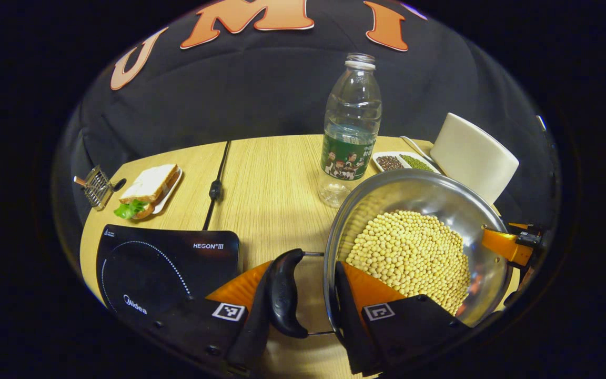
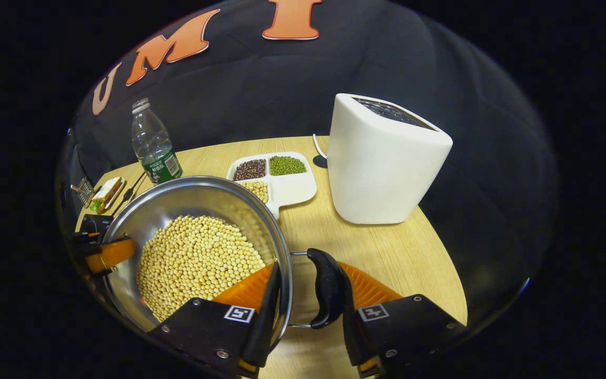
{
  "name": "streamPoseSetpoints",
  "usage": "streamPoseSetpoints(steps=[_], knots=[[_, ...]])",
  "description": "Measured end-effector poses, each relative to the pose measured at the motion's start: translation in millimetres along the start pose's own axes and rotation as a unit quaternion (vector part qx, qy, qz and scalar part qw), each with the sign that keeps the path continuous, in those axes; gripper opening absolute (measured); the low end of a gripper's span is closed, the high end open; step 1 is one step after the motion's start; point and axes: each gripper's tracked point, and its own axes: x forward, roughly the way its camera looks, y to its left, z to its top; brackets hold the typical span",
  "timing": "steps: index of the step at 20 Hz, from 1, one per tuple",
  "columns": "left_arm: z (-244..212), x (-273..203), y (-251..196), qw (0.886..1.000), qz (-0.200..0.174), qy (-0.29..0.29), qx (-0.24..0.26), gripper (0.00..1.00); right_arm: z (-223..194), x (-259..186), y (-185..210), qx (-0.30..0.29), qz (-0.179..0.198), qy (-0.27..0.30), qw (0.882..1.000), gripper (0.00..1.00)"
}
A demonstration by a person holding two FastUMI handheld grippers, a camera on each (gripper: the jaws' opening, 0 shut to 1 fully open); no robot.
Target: First push the handle of the pot to place it horizontally, then grasp the pot with both hands and set it on the induction cooktop.
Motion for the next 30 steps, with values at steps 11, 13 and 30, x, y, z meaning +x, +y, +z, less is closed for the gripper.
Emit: streamPoseSetpoints(steps=[11,13,30], knots=[[15,-28,7,0.999,0.012,-0.032,-0.002,0.67,7,-22,6,0.022,0.006,-0.021,1.0,0.52],[20,-39,14,0.999,0.015,-0.04,-0.005,0.67,10,-27,10,0.02,0.01,-0.029,0.999,0.52],[39,-167,167,0.99,0.085,-0.094,-0.057,0.67,56,-100,170,-0.051,0.075,-0.087,0.992,0.52]])
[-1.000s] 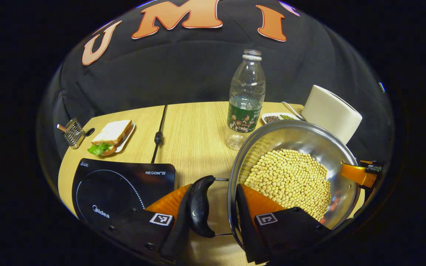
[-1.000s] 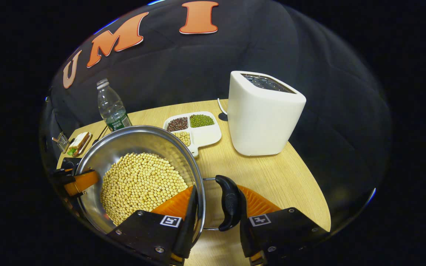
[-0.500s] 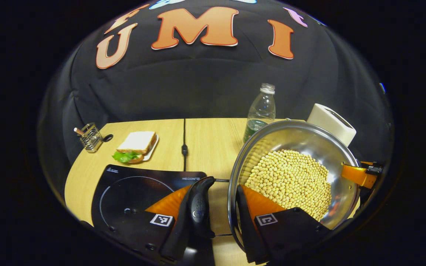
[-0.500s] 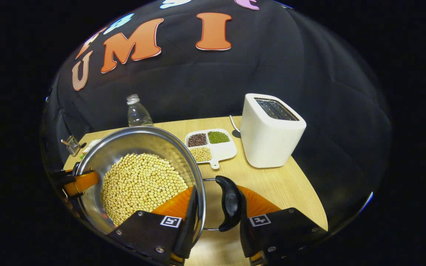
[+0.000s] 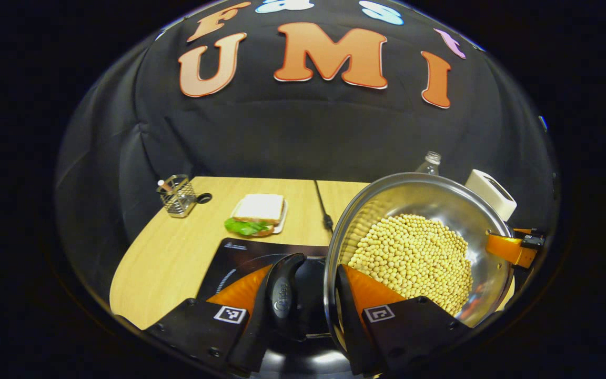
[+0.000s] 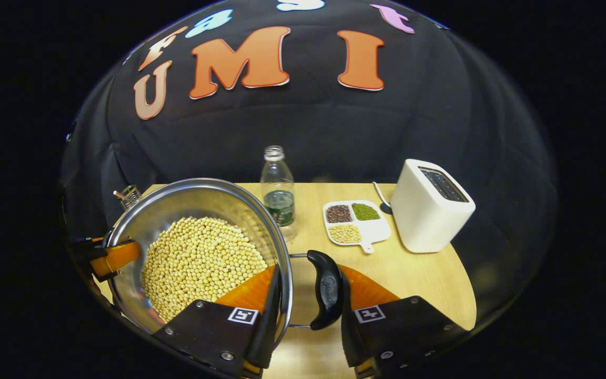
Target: First push the handle of the pot to place it horizontally, then grasp the pot with both hands and set it on the induction cooktop.
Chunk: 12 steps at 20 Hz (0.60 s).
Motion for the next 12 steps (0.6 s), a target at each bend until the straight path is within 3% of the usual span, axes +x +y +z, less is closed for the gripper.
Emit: streamPoseSetpoints(steps=[6,7,8,9,12], knots=[[15,-55,43,0.999,0.04,-0.008,-0.015,0.64,14,-2,75,-0.022,0.038,-0.008,0.999,0.52],[17,-63,45,0.999,0.045,-0.008,-0.016,0.65,15,-3,87,-0.027,0.044,-0.008,0.999,0.48],[20,-72,47,0.999,0.049,-0.007,-0.019,0.64,16,-2,97,-0.03,0.049,-0.008,0.998,0.52],[24,-80,48,0.998,0.054,-0.006,-0.02,0.67,14,-3,107,-0.032,0.052,-0.005,0.998,0.48],[31,-98,55,0.998,0.062,-0.002,-0.025,0.67,17,-1,126,-0.042,0.057,-0.003,0.997,0.52]])
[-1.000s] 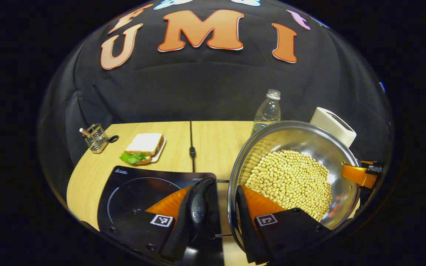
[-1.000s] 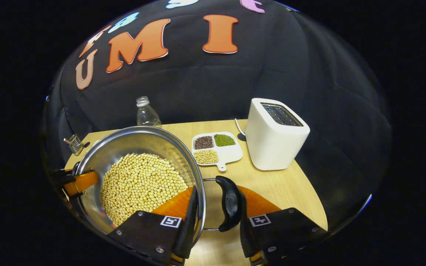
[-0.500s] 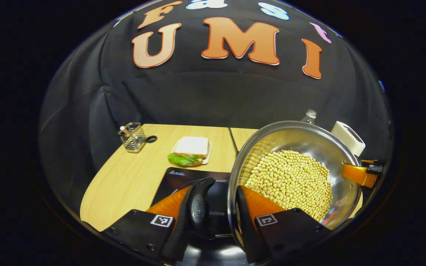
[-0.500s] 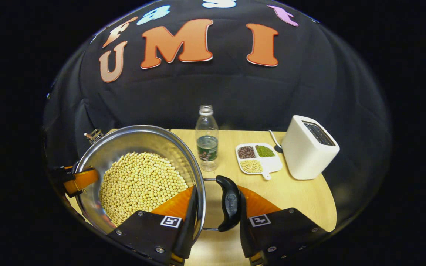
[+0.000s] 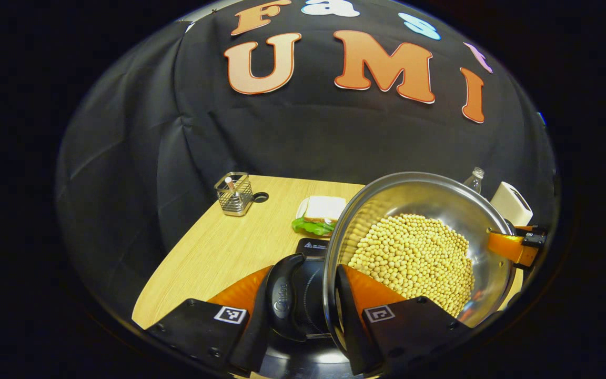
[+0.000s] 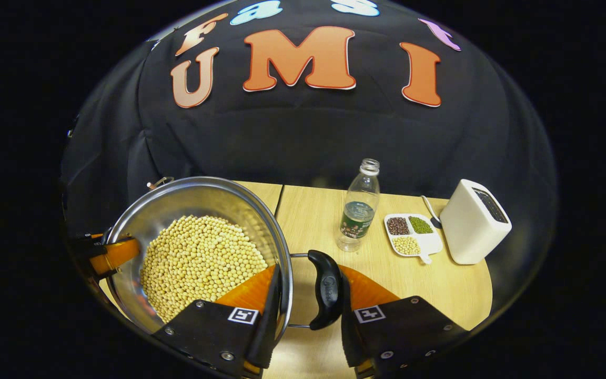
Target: First push the handle of the pot to place it horizontally, then grasp the pot with both hands and set it on the induction cooktop.
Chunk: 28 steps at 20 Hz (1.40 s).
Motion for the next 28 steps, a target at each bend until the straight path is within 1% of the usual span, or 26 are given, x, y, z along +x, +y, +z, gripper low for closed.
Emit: streamPoseSetpoints(steps=[1,2,3,6,8,10,11,12,13,14,15,16,17,19,20,22,23,25,26,27,28], knots=[[-1,-4,2,1.0,0.002,0.0,-0.001,0.64,0,5,3,-0.001,0.002,0.001,1.0,0.52],[-1,-6,1,1.0,0.004,0.002,-0.002,0.64,1,10,7,-0.006,0.006,0.002,1.0,0.52],[-2,-8,-2,1.0,0.006,0.002,-0.002,0.67,-1,12,13,-0.006,0.009,0.004,1.0,0.52],[2,-23,-3,1.0,0.016,0.011,-0.001,0.64,-7,16,31,-0.011,0.016,0.011,1.0,0.52],[1,-20,-11,1.0,0.02,0.018,-0.004,0.67,-12,22,39,-0.013,0.02,0.018,1.0,0.52],[9,-11,-11,0.999,0.022,0.025,-0.006,0.67,-19,30,44,-0.015,0.022,0.026,0.999,0.52],[12,-9,-9,0.999,0.022,0.03,-0.007,0.64,-21,31,46,-0.015,0.021,0.03,0.999,0.52],[11,-6,-9,0.999,0.021,0.034,-0.007,0.67,-22,33,48,-0.017,0.021,0.032,0.999,0.52],[12,-4,-9,0.999,0.021,0.037,-0.009,0.67,-23,35,49,-0.016,0.02,0.035,0.999,0.48],[12,-3,-8,0.999,0.021,0.042,-0.008,0.64,-23,37,51,-0.017,0.019,0.037,0.999,0.48],[9,0,-10,0.999,0.021,0.045,-0.009,0.67,-25,39,52,-0.016,0.019,0.04,0.999,0.48],[9,0,-10,0.999,0.021,0.048,-0.008,0.65,-27,41,53,-0.016,0.018,0.043,0.999,0.52],[9,0,-11,0.998,0.02,0.051,-0.009,0.67,-29,43,53,-0.016,0.018,0.046,0.999,0.52],[9,3,-11,0.998,0.016,0.059,-0.009,0.67,-33,48,56,-0.012,0.019,0.053,0.998,0.52],[7,1,-11,0.997,0.016,0.069,-0.007,0.64,-36,49,59,-0.012,0.018,0.059,0.998,0.52],[12,2,-10,0.997,0.016,0.075,-0.007,0.65,-38,55,64,-0.014,0.018,0.065,0.998,0.52],[11,3,-10,0.997,0.015,0.078,-0.006,0.67,-40,54,61,-0.013,0.018,0.067,0.998,0.52],[12,6,-11,0.997,0.012,0.081,-0.004,0.67,-38,54,63,-0.012,0.019,0.069,0.997,0.52],[11,5,-12,0.997,0.009,0.082,-0.005,0.64,-36,56,64,-0.014,0.018,0.066,0.998,0.52],[9,7,-11,0.996,0.009,0.083,-0.004,0.67,-36,56,62,-0.016,0.019,0.065,0.998,0.48],[9,7,-12,0.997,0.007,0.081,-0.004,0.7,-35,55,61,-0.015,0.02,0.064,0.998,0.52]])
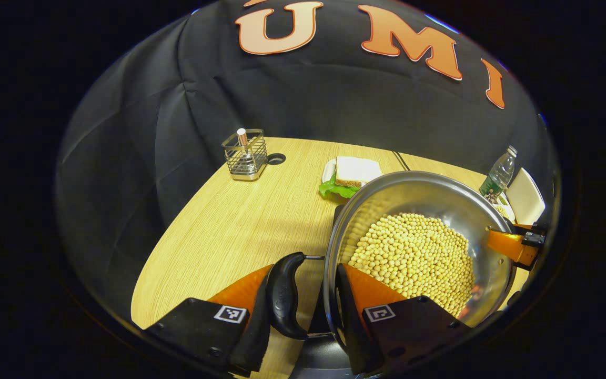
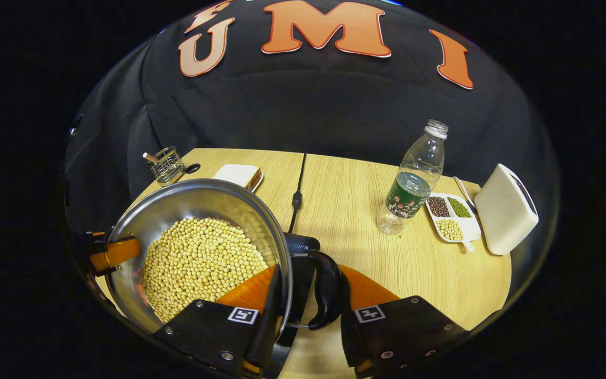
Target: First push the handle of the pot to place it horizontally, then grasp the pot with both hands and set it on the induction cooktop.
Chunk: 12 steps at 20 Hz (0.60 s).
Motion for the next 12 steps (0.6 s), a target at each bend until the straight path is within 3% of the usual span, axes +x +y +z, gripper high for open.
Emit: streamPoseSetpoints(steps=[4,8,12], knots=[[-2,1,-1,1.0,-0.003,0.001,-0.001,0.65,2,-7,-5,-0.006,-0.003,-0.005,1.0,0.6],[7,-3,2,1.0,0.005,-0.021,-0.002,0.78,14,-20,-5,0.01,0.012,-0.031,0.999,0.7],[47,-30,9,0.995,0.03,-0.09,0.009,0.81,43,-52,-24,-0.01,-0.002,-0.089,0.996,0.76]])
